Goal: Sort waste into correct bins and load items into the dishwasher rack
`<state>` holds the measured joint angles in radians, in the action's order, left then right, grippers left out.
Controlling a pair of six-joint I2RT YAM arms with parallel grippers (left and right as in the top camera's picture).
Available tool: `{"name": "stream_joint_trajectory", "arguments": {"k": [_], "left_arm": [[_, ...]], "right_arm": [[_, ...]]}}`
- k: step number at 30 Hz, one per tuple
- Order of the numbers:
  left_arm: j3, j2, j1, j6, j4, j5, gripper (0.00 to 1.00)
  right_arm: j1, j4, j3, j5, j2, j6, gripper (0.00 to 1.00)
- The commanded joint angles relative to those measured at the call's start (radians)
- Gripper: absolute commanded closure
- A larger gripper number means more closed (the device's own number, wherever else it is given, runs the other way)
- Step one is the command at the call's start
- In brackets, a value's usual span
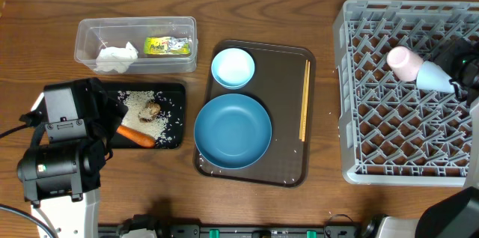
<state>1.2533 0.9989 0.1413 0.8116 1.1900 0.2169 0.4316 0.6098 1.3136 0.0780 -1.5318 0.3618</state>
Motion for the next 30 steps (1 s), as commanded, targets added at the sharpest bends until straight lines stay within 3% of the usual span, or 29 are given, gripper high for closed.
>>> {"name": "stream_joint_trajectory", "arguments": {"k": [1,14,30], "left_arm": [[0.003,0.0,0.004,0.002,0.003,0.019,0.02],[0.003,0.0,0.004,0.002,0.003,0.019,0.02],[0.003,0.0,0.004,0.002,0.003,0.019,0.02]], "right_arm": [[0.027,0.002,0.014,-0.118,-0.011,0.051,0.05],[0.193,0.057,0.014,0.082,-0.162,0.123,0.01],[0.19,-0.071,0.014,0.163,-0.249,-0.045,0.01]]}}
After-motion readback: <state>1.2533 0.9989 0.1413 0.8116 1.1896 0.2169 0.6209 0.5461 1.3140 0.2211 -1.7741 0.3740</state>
